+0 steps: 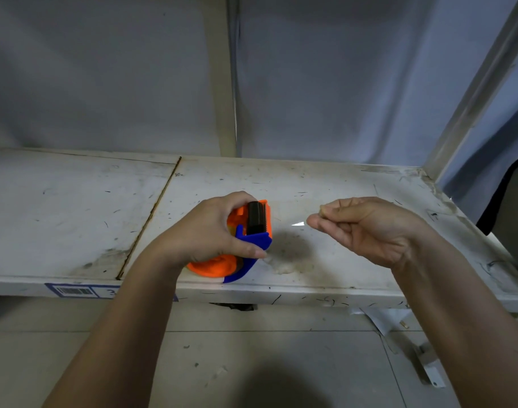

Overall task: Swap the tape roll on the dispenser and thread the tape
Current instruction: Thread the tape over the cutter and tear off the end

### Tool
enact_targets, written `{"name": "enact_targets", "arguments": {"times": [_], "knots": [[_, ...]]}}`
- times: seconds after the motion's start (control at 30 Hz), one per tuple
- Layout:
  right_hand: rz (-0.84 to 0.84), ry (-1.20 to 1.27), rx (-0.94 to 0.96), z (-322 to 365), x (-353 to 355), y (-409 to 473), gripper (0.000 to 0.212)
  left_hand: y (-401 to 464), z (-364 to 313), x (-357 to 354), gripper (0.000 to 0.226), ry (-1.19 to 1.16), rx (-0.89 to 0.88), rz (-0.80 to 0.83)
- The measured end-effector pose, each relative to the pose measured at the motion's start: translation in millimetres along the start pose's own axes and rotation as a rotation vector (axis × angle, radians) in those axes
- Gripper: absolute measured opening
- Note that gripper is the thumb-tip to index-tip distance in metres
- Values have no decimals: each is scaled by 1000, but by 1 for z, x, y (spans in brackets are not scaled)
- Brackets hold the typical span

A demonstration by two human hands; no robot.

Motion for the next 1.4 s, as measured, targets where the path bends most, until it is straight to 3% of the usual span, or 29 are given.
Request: {"name": "enact_targets", "arguments": {"times": [0.07,0.17,0.27,0.33,0.5,0.6,0.67,0.77,1.1,1.3,1.4], "knots": [[4,24,-17,-2,-2,0,4,0,1,1,64,-7,-6,3],[29,6,-23,-4,-6,0,24,0,1,2,63,-25,-20,9],[38,-20,58,-1,-11,1,7,-1,3,3,60,-55,-25,10],[52,-48,158,3,-17,1,7,-2,7,6,60,-90,-22,2],[153,-340,526,12,-46,-13,14,-6,23,15,72,-262,-18,-40],[163,-788,946,14,-67,-30,11,-7,28,19,67,-342,-33,-55],[207,-956,1172,2,-79,-36,13,-8,30,20,64,-383,-47,-56],[211,-1036,1284,-19,-85,-33,16,-8,33,21,62,-418,-58,-66],[72,-940,1241,-49,-84,-19,28,-6,36,21,62,-495,-74,-91],[97,-825,933,-73,-72,-14,50,-3,30,17,61,-467,-92,-86],[126,-925,822,-83,-74,-12,53,-5,31,19,57,-486,-89,-86]]}}
Point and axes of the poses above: each hand's wrist, its own y-axis towards the middle knuckle, its own x-axis out of the back of the hand, z = x × y, the point moved 9 cm from there along y, towards the middle knuckle, and after that the axes turned 9 degrees about y, right-handed, at the moved point
